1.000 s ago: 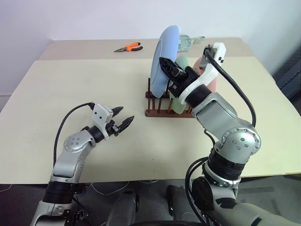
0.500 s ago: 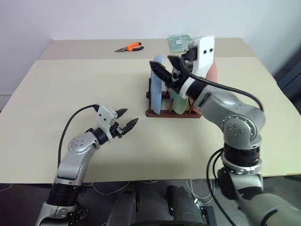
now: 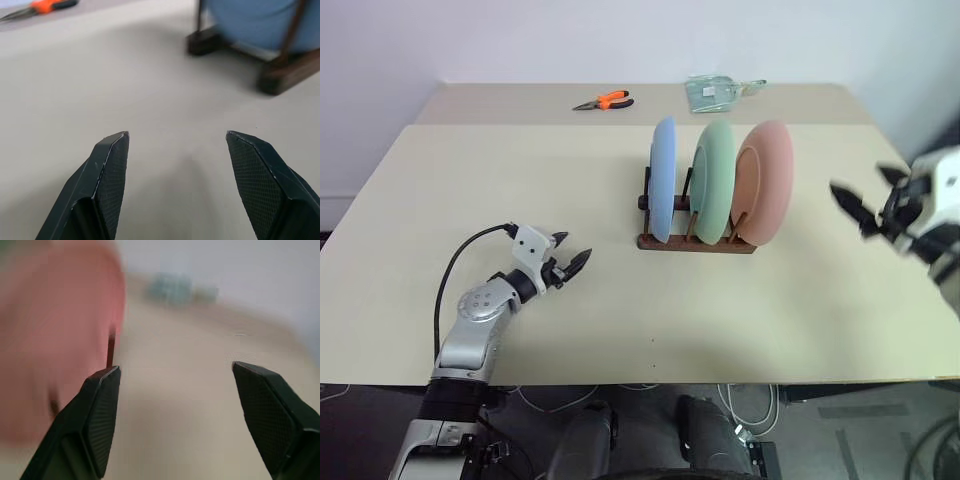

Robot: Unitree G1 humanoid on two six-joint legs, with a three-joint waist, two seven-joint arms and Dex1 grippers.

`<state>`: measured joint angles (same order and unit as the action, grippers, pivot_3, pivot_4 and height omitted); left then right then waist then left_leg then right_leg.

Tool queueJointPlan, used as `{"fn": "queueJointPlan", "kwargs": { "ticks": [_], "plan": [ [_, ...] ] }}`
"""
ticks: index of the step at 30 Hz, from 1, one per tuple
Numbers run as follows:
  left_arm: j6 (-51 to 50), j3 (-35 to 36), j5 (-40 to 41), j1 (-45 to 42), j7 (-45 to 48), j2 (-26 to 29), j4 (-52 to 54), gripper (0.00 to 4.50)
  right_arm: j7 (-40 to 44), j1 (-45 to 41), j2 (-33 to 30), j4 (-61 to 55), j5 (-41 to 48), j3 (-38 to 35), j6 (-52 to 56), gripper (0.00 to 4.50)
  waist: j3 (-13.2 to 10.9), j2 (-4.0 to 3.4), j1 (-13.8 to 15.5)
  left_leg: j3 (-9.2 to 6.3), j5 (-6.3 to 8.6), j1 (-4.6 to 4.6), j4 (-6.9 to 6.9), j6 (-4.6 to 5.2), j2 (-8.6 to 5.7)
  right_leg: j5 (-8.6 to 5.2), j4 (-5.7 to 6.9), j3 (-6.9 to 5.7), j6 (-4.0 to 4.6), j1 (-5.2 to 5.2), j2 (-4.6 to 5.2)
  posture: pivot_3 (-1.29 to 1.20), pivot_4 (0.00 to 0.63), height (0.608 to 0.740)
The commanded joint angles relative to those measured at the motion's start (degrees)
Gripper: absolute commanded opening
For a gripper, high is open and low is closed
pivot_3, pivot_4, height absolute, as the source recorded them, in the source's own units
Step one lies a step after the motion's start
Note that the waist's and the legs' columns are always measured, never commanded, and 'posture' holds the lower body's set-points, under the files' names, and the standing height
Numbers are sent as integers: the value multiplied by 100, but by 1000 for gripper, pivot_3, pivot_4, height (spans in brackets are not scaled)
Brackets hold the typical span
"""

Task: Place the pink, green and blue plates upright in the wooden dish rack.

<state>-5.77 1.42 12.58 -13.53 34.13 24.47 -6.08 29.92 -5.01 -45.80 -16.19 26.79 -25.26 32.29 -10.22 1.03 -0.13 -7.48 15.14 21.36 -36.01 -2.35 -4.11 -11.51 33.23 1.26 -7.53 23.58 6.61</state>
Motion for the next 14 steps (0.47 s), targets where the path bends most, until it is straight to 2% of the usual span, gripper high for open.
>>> {"fn": "queueJointPlan", "kwargs": {
  "ticks": [1,14],
  "plan": [
    [232,221,-58,74,-66,97,101,3169,546,211,26,412,-352,266,-832,3584,0,-1,-60,-1,0,-2,-1,0,1,-3,2,-1,-4,-2,0,0,150,740],
    [98,432,-135,933,-465,131,973,3169,1127,-725,417,2375,-828,971,-2136,3584,-2,-6,-5,-12,0,0,-11,-1,-2,-12,2,-6,-12,-7,7,0,150,740]
  ]
}}
